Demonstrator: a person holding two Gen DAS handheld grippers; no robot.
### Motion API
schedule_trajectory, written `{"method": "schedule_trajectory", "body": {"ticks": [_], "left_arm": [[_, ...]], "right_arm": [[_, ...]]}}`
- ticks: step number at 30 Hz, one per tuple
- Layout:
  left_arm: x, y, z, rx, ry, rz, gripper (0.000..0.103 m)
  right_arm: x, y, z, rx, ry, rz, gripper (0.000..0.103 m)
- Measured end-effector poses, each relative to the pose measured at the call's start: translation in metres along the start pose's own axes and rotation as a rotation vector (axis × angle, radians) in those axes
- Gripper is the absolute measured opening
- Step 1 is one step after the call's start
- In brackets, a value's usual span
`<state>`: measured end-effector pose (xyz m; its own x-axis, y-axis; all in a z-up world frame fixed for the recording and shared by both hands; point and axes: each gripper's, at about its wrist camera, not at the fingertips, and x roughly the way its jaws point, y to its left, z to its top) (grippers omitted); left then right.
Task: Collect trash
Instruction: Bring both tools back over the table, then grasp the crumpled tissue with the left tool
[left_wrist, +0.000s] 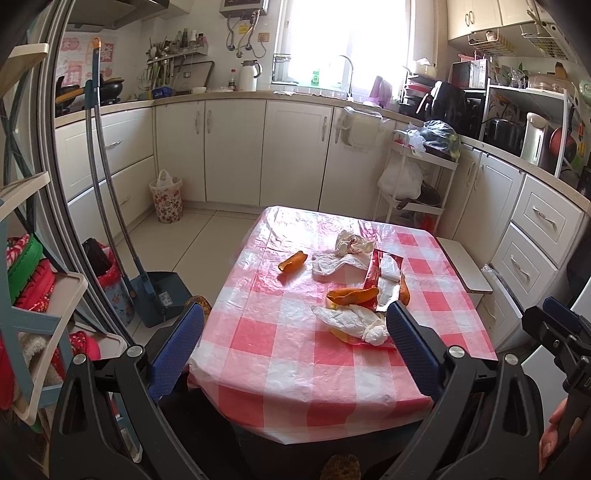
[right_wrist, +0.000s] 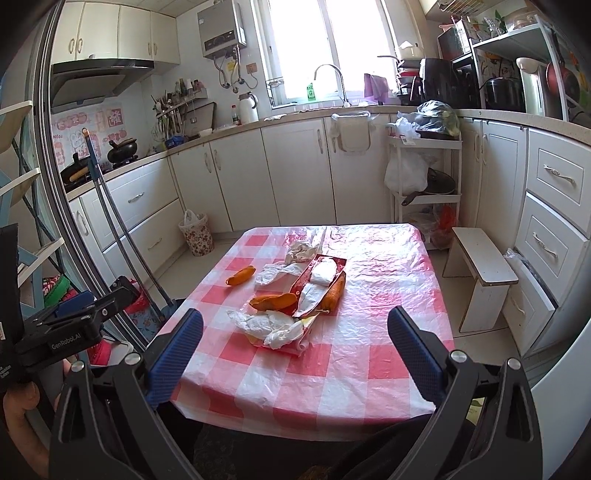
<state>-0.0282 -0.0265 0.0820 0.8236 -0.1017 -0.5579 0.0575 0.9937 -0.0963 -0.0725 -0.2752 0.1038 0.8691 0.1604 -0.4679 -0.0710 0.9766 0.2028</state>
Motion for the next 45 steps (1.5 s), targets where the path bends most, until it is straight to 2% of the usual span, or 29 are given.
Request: {"method": "schedule_trajectory", "body": {"ticks": [23,30,36,42,45], "left_arm": [[0.0,0.001,0.0,-0.001,0.003,0.0,0.095],[0.017,0.013,-0.013,-0.004,0.052,0.006,0.095],[0.041,0.015,-0.021,0.015,0.104,-0.011,0.095],[0.069,0.002,-0.029,0.067,0.159,-0.05,0.095],[0.086,-0.011,-0.036,0.09,0.198,-0.099,0.095]], "right_arm": [[0.001,0.006,0.005,-0.005,-0.015,0.011,0.096],[0.011,-0.009,0.01,0.01,-0.01,-0.006,0.096],[0.033,-0.031,0.007,0.045,0.043,-0.022,0.096],[0.068,-0.04,0.005,0.071,0.124,0.017,0.096],[0.089,-0.044,0.006,0.102,0.179,0.063,0.096]]}}
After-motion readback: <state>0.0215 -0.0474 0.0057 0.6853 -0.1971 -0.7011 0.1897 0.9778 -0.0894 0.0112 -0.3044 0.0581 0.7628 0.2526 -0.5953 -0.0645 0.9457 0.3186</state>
